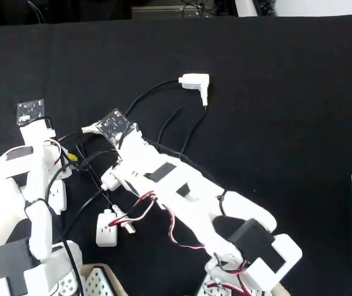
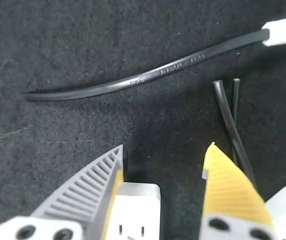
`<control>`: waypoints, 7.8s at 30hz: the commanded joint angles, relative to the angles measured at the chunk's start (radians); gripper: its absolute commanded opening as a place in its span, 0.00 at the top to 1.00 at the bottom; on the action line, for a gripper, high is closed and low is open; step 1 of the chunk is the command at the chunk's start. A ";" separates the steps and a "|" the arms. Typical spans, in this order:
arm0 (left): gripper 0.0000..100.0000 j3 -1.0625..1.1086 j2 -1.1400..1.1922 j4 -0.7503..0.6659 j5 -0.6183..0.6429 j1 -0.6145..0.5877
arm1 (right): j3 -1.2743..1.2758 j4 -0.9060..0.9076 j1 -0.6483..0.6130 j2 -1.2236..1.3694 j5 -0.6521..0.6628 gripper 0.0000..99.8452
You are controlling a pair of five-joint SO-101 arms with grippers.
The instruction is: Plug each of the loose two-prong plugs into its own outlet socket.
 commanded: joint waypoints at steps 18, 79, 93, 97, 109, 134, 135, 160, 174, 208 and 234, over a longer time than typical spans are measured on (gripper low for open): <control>0.74 -0.002 -0.029 -0.017 0.006 -0.031 | 0.002 -0.017 0.348 -0.479 -0.114 0.99; 0.74 -0.002 -0.026 -0.017 0.006 -0.038 | -0.424 0.895 0.164 -0.004 -0.219 0.86; 0.74 -0.008 -0.025 -0.018 0.006 -0.065 | -0.440 0.836 0.155 0.128 -0.219 0.86; 0.74 -0.008 -0.023 -0.018 0.006 -0.064 | -0.475 0.865 0.155 0.142 -0.219 0.86; 0.74 -0.005 -0.023 -0.018 0.006 -0.048 | -0.513 0.865 0.155 0.251 -0.219 0.92; 0.74 -0.035 -0.051 -0.037 0.064 -0.041 | -0.461 1.017 0.025 -0.464 -0.187 0.99; 0.74 -0.045 -0.074 -0.029 0.089 -0.041 | -0.441 0.993 0.025 -0.490 -0.161 0.99; 0.74 0.054 -0.838 0.153 0.233 0.407 | 0.166 0.516 -0.069 -1.046 -0.133 0.99; 0.74 0.143 -1.168 0.299 0.143 0.665 | 0.199 0.516 -0.068 -1.073 -0.132 0.99; 0.67 -0.529 0.157 0.253 0.298 0.455 | 0.205 0.462 0.249 -1.072 -0.064 0.99; 0.87 -0.825 0.638 0.203 0.453 0.526 | 0.217 0.460 0.249 -1.072 -0.063 0.99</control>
